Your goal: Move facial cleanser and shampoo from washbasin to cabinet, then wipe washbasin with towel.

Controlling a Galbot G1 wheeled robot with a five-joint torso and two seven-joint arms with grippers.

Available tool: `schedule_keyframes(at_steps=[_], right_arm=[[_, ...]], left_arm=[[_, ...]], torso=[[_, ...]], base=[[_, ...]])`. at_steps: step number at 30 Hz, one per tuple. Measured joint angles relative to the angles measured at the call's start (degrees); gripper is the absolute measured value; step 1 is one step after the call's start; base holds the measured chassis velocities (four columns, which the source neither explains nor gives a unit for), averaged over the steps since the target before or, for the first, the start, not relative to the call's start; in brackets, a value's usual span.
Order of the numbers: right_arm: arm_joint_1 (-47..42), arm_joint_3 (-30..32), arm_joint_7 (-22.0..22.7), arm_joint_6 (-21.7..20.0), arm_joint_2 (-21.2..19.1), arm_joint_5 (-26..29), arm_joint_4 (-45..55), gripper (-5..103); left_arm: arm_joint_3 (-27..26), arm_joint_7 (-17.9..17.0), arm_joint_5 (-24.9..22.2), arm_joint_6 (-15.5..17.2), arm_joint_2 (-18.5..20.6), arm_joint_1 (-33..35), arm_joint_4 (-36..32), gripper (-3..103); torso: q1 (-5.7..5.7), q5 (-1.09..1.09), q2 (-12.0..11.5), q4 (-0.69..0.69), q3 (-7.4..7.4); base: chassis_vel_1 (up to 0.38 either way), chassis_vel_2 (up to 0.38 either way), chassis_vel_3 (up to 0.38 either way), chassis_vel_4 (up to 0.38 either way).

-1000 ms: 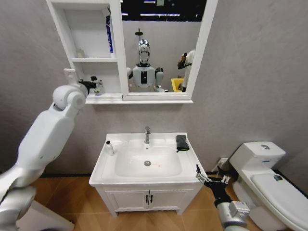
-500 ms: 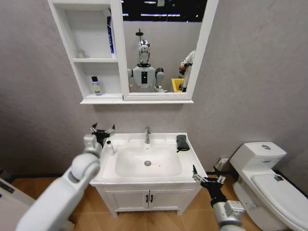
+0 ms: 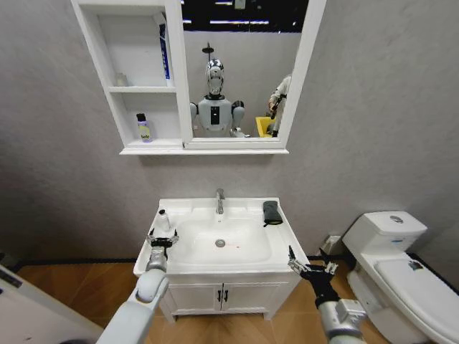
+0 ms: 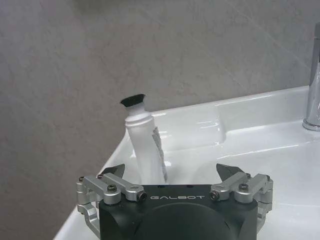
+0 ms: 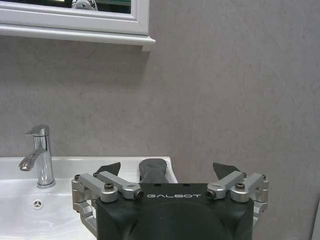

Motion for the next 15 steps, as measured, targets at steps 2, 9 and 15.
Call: schedule_keyframes(at_steps=[2, 9, 15], right_arm=[[-0.1, 0.1, 0.0, 0.0, 0.0, 0.1, 0.1, 100], [-0.4, 0.5, 0.0, 0.5, 0.0, 0.2, -0.5, 100], [-0.6, 0.8, 0.0, 0.8, 0.0, 0.2, -0.9, 100]], left_arm=[[0.1, 0.0, 0.2, -0.2, -1.1, -0.9, 1.4, 100], [-0.1, -1.6, 0.5, -0.4, -3.7, -4.9, 5.8, 100], [-0.7, -2.0, 0.7, -1.1, -5.0, -8.9, 10.4, 100]], torso=[[0.00, 0.00, 0.0, 0.00, 0.00], [0.00, 0.00, 0.0, 0.01, 0.00], [0.00, 0.00, 0.0, 0.01, 0.00]], base=[[0.000, 0.000, 0.000, 0.000], [0.000, 0.000, 0.000, 0.000], [0.000, 0.000, 0.000, 0.000]])
